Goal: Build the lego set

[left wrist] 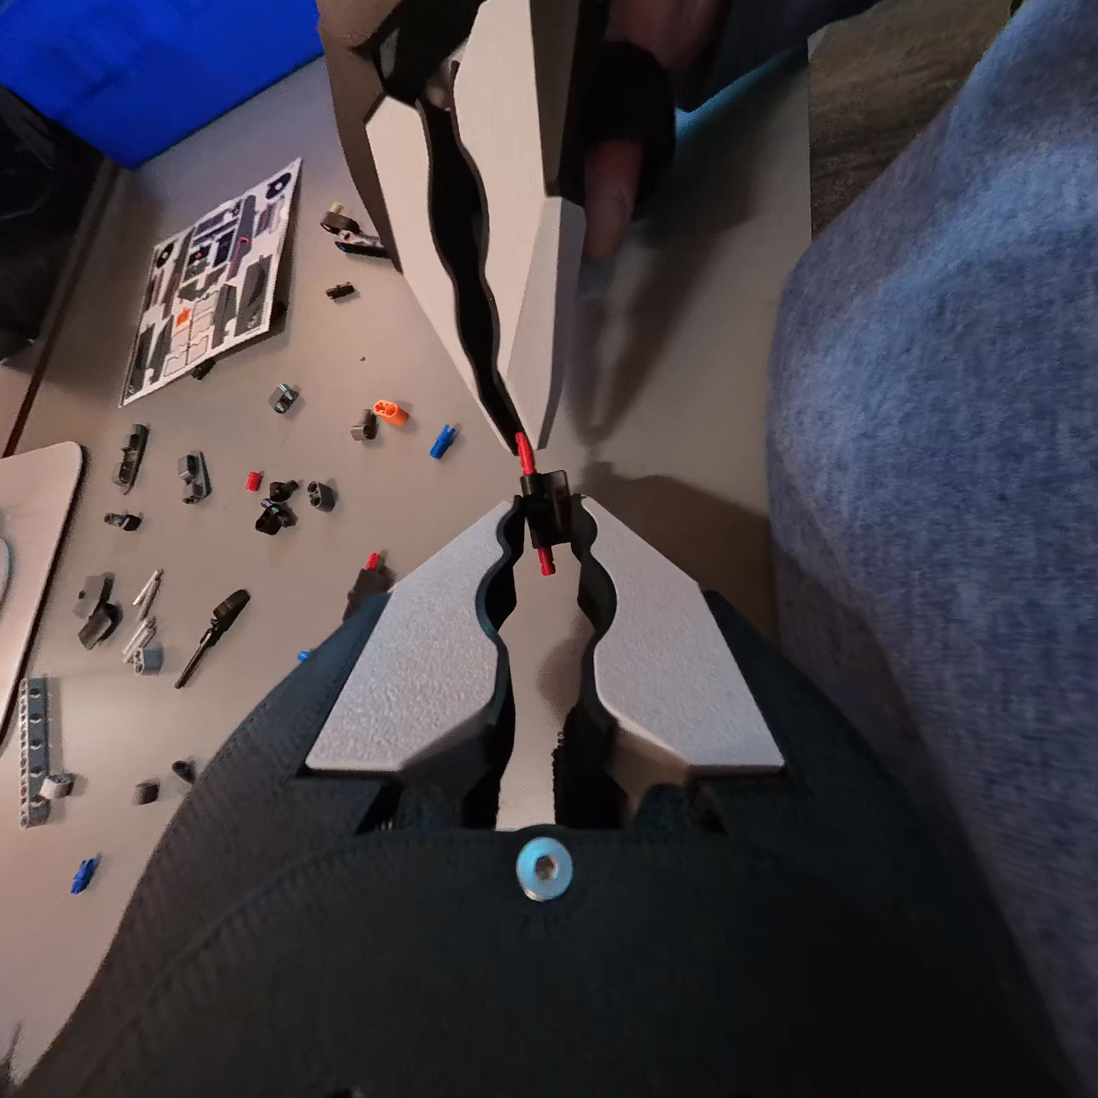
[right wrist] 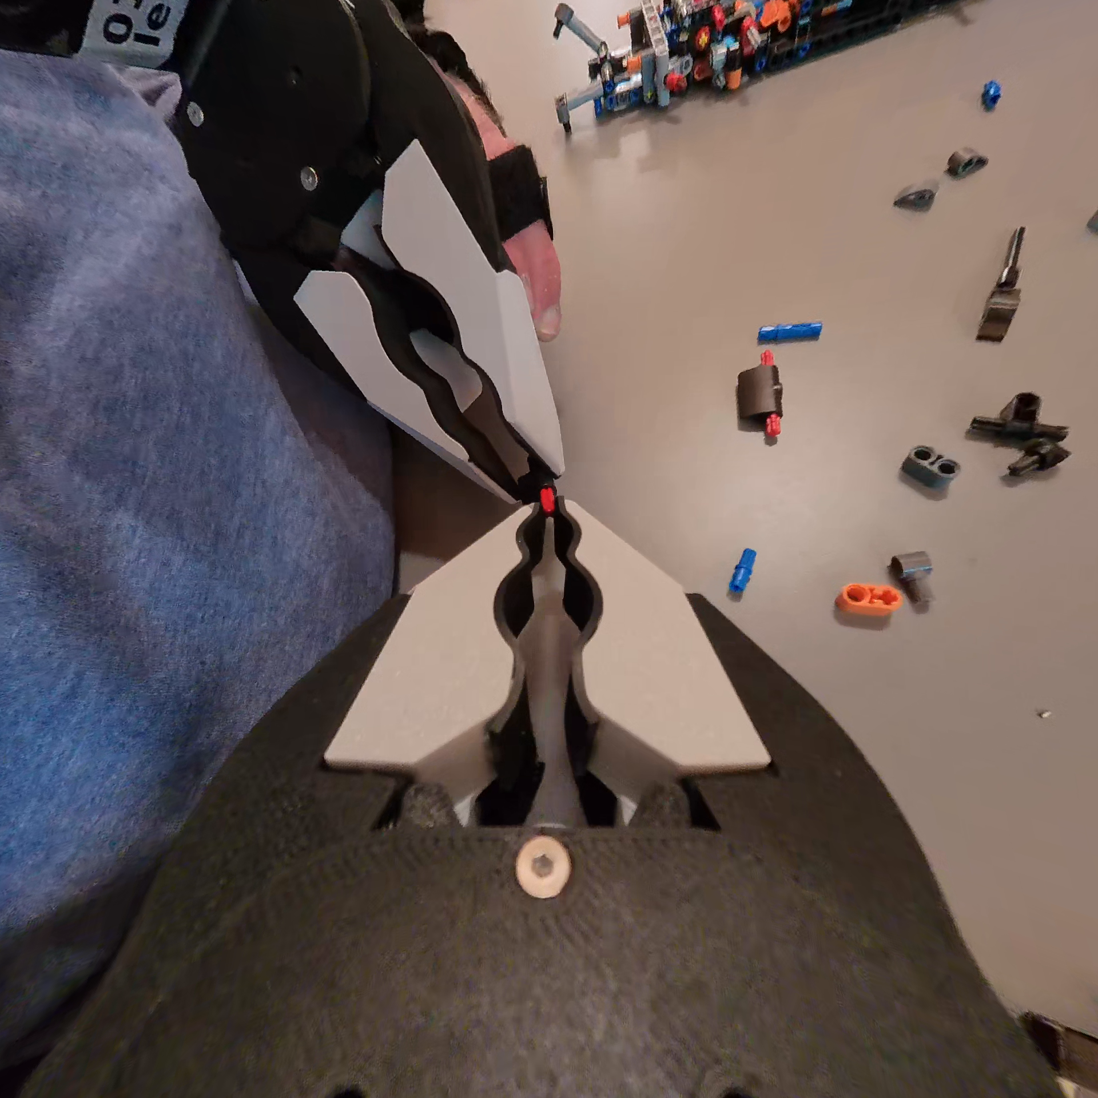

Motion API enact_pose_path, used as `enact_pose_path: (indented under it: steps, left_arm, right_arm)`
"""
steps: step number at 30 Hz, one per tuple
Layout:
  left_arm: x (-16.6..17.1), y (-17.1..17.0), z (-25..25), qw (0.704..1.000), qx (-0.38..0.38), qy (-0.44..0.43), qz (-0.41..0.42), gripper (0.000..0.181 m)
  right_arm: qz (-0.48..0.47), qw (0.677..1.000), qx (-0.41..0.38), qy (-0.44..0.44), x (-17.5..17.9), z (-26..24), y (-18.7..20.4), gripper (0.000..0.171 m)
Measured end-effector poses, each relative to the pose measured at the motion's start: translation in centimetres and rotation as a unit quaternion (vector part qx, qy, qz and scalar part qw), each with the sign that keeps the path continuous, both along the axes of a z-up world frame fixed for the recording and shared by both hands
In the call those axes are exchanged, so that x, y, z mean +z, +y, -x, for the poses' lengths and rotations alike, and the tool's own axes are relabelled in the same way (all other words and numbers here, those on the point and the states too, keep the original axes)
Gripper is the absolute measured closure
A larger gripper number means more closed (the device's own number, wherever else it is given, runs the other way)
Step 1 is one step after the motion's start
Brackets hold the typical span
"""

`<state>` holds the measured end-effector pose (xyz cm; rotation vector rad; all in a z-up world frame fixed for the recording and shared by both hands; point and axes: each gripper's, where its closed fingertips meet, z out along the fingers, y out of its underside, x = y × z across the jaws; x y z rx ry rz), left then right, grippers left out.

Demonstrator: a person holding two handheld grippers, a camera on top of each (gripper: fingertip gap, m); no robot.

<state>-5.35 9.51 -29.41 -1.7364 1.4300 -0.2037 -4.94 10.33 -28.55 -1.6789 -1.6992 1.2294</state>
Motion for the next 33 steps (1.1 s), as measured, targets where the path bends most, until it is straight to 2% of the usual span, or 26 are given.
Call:
enact_pose_path:
  steps: [16,33]
  left_arm:
    - [-1.5,-0.7,-0.1,1.0,0.011,0.009,-0.017,0.168]
    - [-2.0,-0.7,0.0,1.0,0.011,0.017,0.0,0.169]
  right_arm:
    - [0.016,0.999,0.006,-0.05,-1.5,0.0,-0.5,0.171]
    - [0.003,0.996,-0.002,-0.087,-2.7,0.0,-0.4,0.171]
